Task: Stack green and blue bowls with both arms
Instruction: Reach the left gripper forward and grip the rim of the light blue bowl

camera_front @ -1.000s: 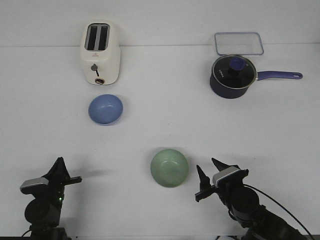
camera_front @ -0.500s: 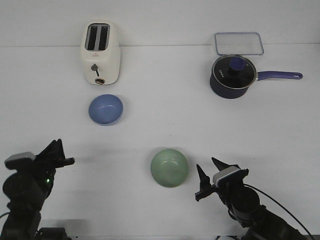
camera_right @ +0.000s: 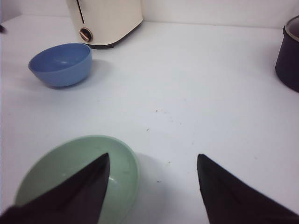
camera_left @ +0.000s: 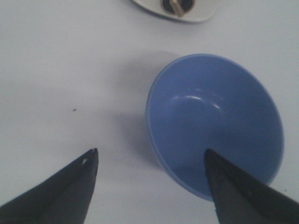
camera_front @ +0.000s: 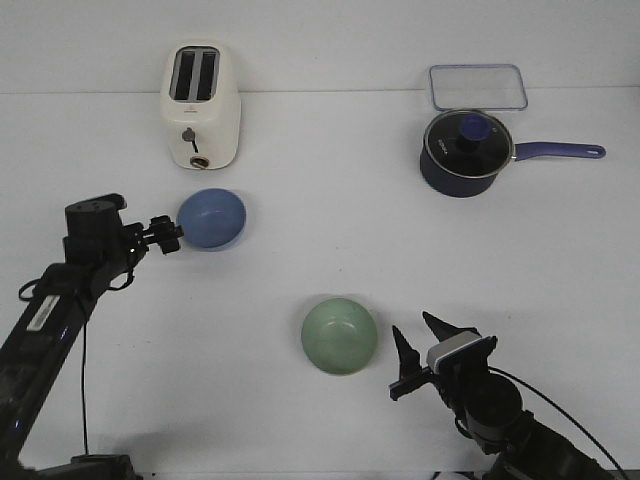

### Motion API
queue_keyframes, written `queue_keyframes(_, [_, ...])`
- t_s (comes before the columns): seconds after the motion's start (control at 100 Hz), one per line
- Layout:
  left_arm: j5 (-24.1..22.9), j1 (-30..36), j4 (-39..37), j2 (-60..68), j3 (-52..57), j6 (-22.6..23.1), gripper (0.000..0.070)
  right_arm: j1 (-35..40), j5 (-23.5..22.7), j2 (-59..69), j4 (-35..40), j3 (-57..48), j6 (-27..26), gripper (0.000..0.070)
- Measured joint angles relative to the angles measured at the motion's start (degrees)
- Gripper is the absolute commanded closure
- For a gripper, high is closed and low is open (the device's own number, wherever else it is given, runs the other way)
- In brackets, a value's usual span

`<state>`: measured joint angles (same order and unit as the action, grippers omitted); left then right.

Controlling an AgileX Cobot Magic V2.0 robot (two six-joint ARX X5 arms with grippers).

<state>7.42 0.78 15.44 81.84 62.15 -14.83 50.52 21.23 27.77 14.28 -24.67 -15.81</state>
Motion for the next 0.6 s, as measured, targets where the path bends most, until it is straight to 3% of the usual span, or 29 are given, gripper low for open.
queue_keyframes(0.35, [1.6,1.0,-2.6,18.3,7.8,0.4,0.0297,0.0,0.0,0.0,0.0,0.0,0.0,0.0314])
queue_keyframes(0.42, [1.6,1.4,-3.2,19.7,7.8,0.5,0.0395,0.0,0.0,0.0,0.0,0.0,0.0,0.0314])
queue_keyframes(0.56, [1.6,1.9,-4.0,20.4,7.8,0.5,0.0696,0.0,0.0,0.0,0.0,0.0,0.0,0.0314])
queue_keyframes(0.6, [1.6,2.1,-4.4,20.4,7.8,0.5,0.0688,0.0,0.0,0.0,0.0,0.0,0.0,0.0314])
